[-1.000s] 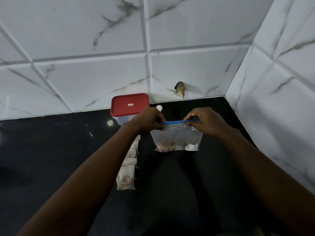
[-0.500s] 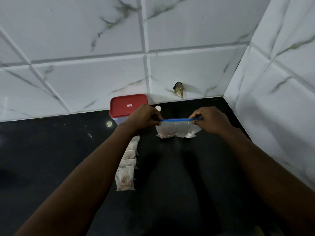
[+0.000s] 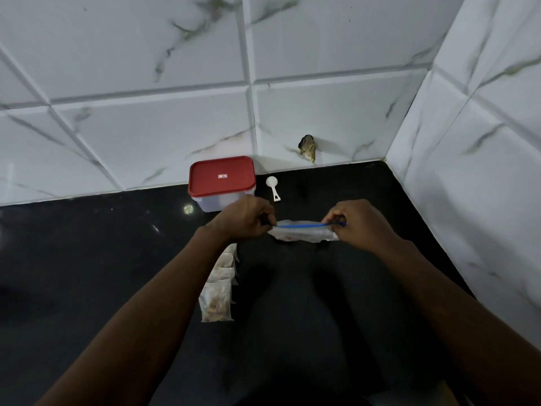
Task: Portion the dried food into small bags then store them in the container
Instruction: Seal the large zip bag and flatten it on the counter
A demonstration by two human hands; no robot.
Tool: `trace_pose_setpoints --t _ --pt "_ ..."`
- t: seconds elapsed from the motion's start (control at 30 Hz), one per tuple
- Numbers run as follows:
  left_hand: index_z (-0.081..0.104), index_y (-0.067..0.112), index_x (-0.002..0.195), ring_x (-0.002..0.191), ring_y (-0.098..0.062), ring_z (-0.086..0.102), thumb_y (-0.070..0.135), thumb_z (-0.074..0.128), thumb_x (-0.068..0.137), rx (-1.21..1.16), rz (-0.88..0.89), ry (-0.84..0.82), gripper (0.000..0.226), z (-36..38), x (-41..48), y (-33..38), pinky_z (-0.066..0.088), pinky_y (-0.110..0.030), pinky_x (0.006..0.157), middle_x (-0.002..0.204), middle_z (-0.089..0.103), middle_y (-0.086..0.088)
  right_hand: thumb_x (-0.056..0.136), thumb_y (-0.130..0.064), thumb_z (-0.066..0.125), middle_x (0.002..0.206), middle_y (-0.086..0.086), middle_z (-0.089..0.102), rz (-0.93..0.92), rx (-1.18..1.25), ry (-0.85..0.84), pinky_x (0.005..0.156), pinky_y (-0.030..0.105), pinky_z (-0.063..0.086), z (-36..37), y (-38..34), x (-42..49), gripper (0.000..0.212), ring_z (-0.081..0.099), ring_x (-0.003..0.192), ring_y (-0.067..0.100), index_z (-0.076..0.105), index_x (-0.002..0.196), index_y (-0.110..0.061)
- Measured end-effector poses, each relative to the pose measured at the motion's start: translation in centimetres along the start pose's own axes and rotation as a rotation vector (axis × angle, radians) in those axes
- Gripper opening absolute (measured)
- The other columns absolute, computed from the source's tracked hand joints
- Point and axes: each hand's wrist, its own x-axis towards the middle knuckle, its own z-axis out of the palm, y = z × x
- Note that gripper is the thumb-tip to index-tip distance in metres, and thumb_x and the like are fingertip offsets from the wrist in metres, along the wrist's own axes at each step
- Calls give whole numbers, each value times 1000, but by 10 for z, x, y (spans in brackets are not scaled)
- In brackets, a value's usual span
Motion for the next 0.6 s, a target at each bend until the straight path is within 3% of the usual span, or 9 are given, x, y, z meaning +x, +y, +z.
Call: trace_pose_setpoints --t 0.2,0.37,0.6 --pt "65 28 85 93 -5 62 19 80 82 -29 -48 -218 17 39 -34 17 55 -24 80 102 63 11 75 -21 82 89 -12 73 19 80 -184 82 28 60 31 10 -47 19 68 82 1 77 91 -30" --pt "66 26 94 109 -9 56 26 76 82 30 -43 -273 16 86 -55 25 53 -28 87 117 56 9 76 -23 79 93 -19 65 60 79 -315 85 27 56 63 24 -75 18 63 87 -3 71 88 -35" --pt "66 25 106 108 -14 60 17 65 91 30 -134 -258 17 133 -79 20 55 -34 91 118 63 4 91 -34 70 113 -17 66 142 60 -187 95 24 49 108 47 -121 17 57 105 -3 70 108 -36"
